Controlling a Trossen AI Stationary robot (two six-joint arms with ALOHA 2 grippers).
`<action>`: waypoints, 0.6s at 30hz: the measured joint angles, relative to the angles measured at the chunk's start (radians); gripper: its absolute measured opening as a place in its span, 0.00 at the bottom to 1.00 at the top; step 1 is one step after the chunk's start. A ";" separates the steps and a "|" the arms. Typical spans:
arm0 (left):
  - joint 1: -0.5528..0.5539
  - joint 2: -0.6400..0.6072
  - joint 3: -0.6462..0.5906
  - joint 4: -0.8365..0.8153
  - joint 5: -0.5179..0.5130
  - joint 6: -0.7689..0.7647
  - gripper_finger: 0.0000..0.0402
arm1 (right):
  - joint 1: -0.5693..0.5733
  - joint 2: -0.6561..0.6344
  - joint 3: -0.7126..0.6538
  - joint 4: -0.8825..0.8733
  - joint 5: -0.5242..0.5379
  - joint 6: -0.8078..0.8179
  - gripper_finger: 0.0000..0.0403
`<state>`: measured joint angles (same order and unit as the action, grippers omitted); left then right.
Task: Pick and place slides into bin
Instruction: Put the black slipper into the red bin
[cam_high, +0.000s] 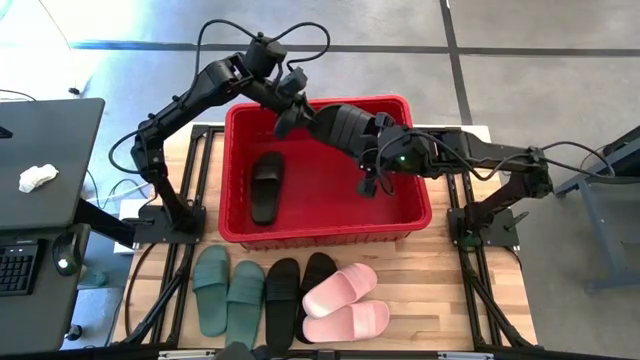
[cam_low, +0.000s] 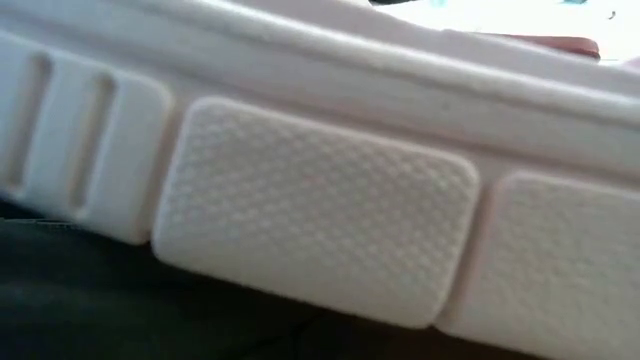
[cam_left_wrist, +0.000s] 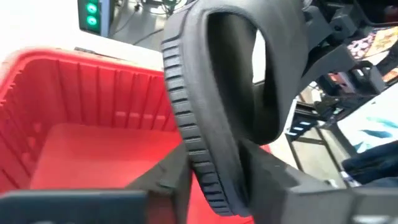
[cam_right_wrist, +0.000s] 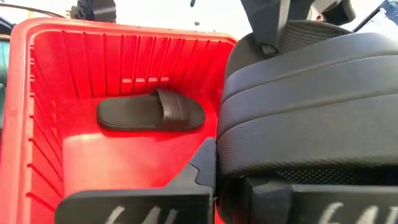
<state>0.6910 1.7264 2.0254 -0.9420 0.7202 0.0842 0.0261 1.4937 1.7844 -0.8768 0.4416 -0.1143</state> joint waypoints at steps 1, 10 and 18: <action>0.001 0.000 0.000 0.000 -0.006 0.006 0.17 | 0.000 0.000 0.000 0.000 0.001 0.000 0.00; -0.001 0.000 0.000 0.000 -0.106 0.043 0.10 | -0.002 0.001 -0.001 -0.008 -0.005 0.001 0.03; 0.002 0.000 0.000 -0.011 -0.165 0.088 0.09 | 0.000 -0.001 0.000 -0.088 -0.012 0.028 0.29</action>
<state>0.6926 1.7264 2.0254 -0.9530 0.5550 0.1722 0.0265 1.4929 1.7840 -0.9653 0.4291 -0.0864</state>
